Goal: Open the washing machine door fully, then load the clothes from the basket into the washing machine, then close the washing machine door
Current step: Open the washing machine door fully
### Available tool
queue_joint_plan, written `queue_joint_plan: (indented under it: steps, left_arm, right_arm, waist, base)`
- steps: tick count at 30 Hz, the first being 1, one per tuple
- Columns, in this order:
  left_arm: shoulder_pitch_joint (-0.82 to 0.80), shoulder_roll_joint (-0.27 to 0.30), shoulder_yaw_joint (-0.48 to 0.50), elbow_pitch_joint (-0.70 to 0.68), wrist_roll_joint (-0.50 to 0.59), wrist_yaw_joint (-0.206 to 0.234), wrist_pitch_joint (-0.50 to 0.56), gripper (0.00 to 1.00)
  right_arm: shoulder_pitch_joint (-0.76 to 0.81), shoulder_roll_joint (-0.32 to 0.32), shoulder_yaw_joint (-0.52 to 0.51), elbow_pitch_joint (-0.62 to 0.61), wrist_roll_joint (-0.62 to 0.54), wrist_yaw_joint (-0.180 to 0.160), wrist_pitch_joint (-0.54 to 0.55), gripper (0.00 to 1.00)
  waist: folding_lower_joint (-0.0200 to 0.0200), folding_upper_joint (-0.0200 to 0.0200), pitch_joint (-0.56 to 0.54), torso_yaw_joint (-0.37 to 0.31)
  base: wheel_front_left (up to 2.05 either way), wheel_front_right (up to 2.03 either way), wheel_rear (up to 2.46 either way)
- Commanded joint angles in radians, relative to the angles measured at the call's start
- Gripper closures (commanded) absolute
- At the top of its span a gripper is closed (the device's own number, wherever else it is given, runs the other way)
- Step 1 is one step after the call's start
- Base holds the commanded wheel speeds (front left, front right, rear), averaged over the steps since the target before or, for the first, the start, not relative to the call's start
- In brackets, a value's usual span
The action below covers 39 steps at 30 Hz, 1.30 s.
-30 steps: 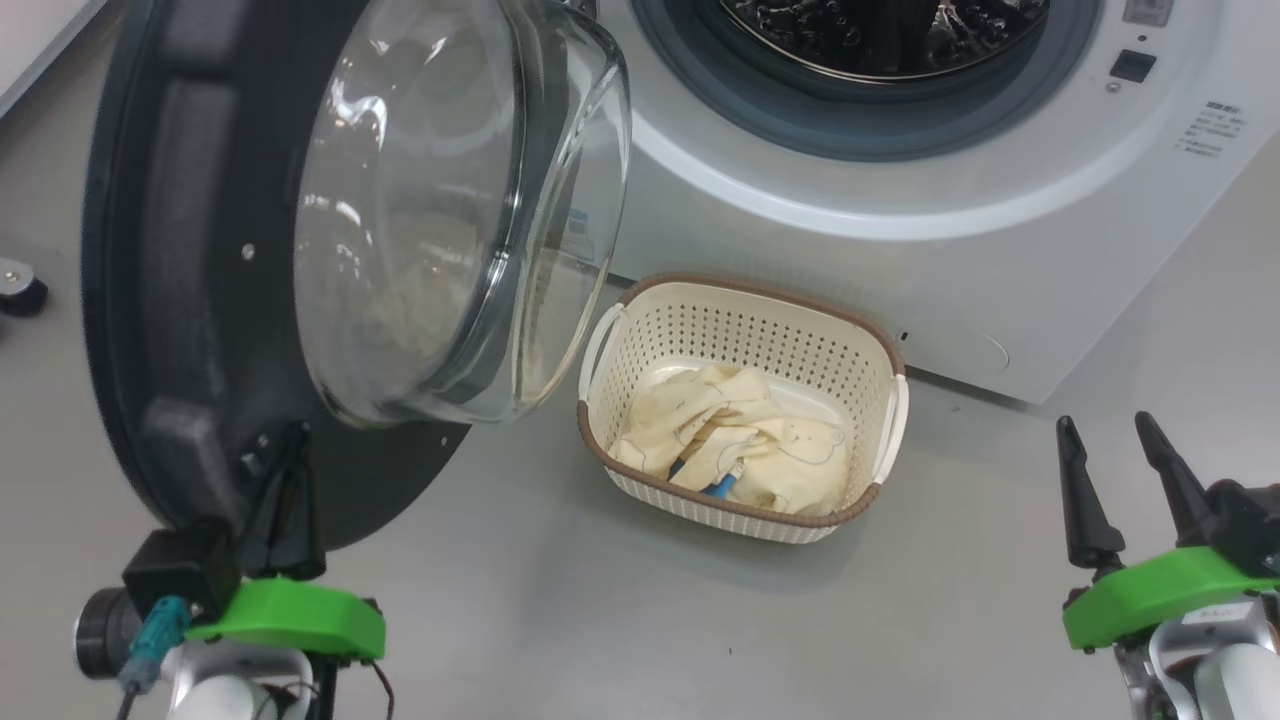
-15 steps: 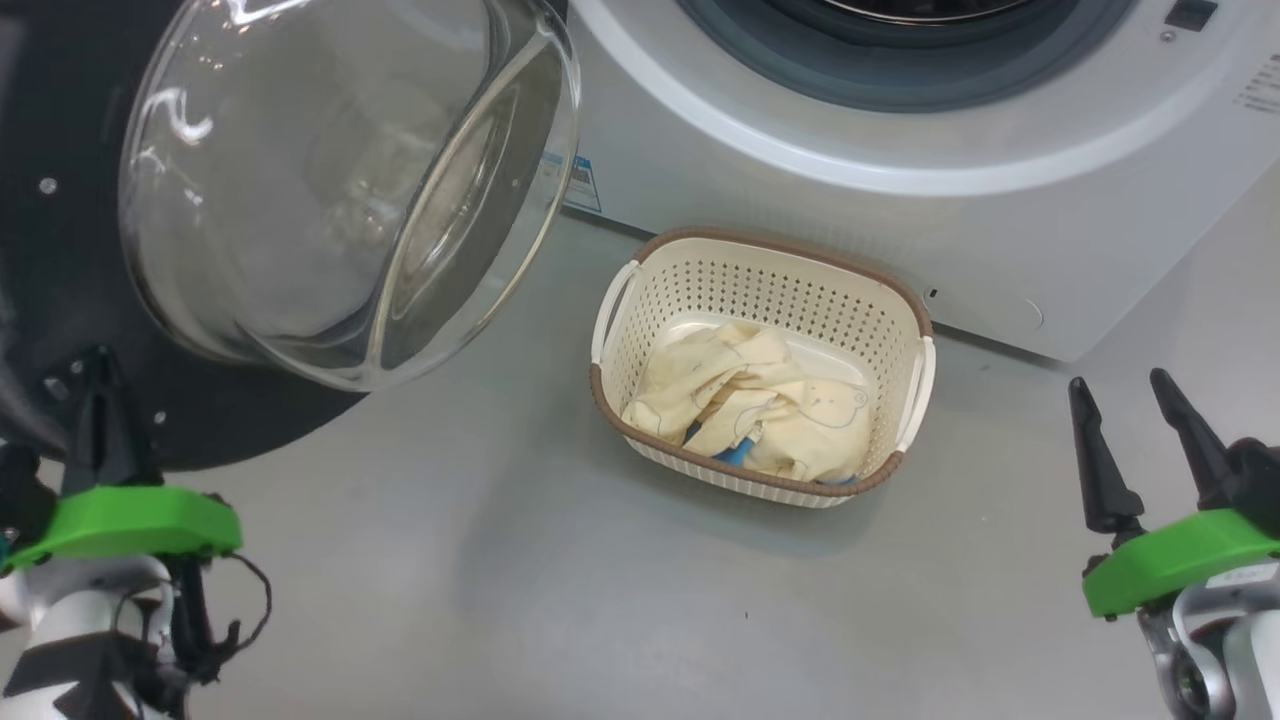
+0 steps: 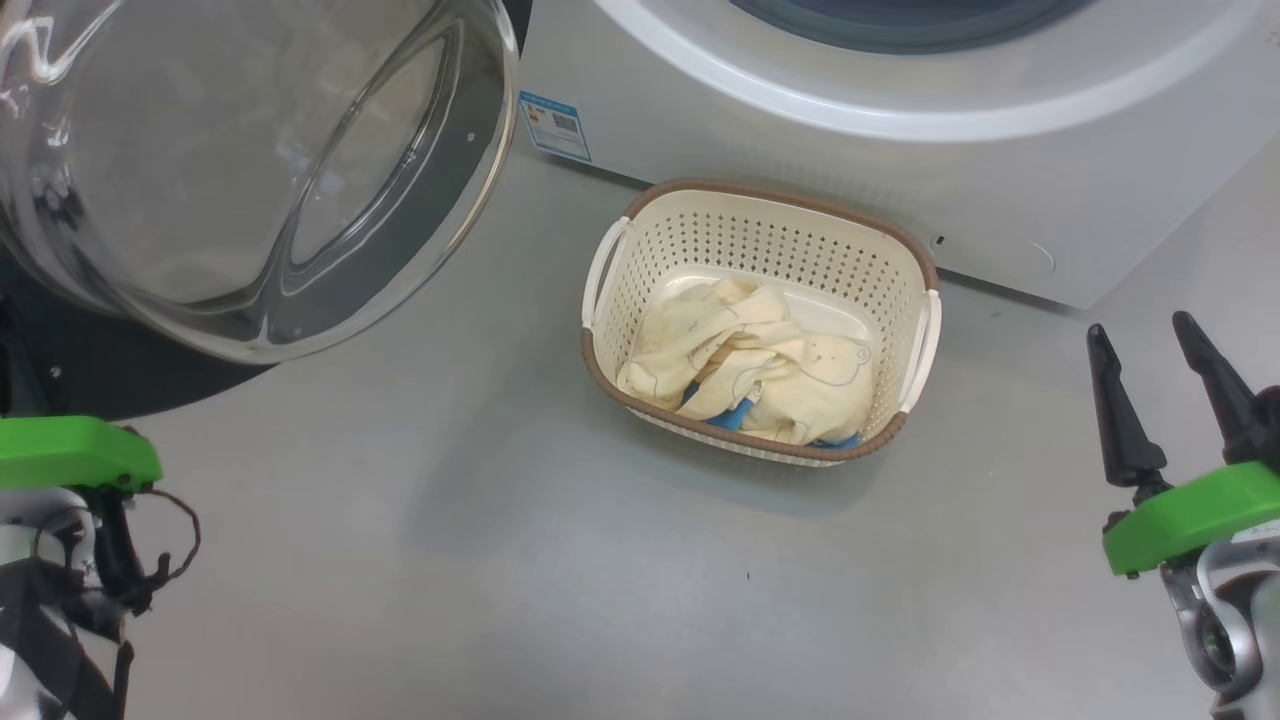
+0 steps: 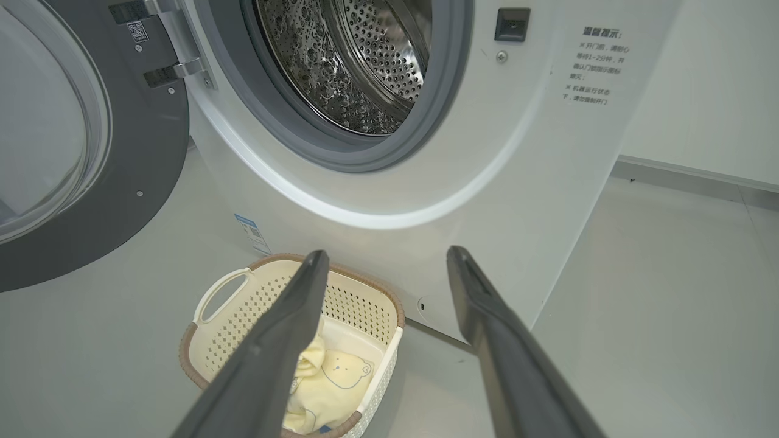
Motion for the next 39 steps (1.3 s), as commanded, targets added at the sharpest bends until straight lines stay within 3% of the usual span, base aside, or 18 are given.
queue_joint_plan:
  steps: [1, 10, 20, 26, 39]
  left_arm:
    - [-0.047, 0.055, 0.063, -0.005, 0.006, -0.005, -0.013, 1.0]
    - [-0.041, 0.032, 0.112, -0.022, 0.074, -0.022, -0.014, 1.0]
    - [0.094, -0.028, 0.112, -0.225, 0.158, -0.046, -0.014, 1.0]
    - [0.171, -0.05, 0.074, -0.382, 0.195, -0.052, -0.014, 1.0]
    - [0.263, -0.03, 0.019, -0.622, 0.229, -0.053, 0.064, 1.0]
  right_arm:
    - [-0.026, -0.023, 0.017, -0.038, 0.005, 0.0, 0.005, 0.0]
    - [-0.029, -0.011, 0.016, -0.021, 0.007, 0.0, -0.008, 0.0]
    - [-0.012, 0.029, 0.026, 0.018, 0.015, 0.0, -0.058, 0.0]
    - [-0.001, 0.049, 0.038, 0.034, 0.017, 0.0, -0.086, 0.0]
    - [0.015, 0.068, 0.073, 0.02, 0.015, 0.0, -0.116, 0.0]
  waist:
    - [0.0, 0.0, 0.006, -0.004]
    - [0.0, 0.0, -0.018, -0.015]
    - [0.0, 0.0, -0.093, -0.047]
    - [0.0, 0.0, -0.14, -0.092]
    - [0.0, 0.0, -0.208, -0.23]
  base:
    - [0.0, 0.0, 0.0]
    - [0.0, 0.0, 0.0]
    - [0.0, 0.0, 0.0]
    - [0.0, 0.0, 0.0]
    - [0.0, 0.0, 0.0]
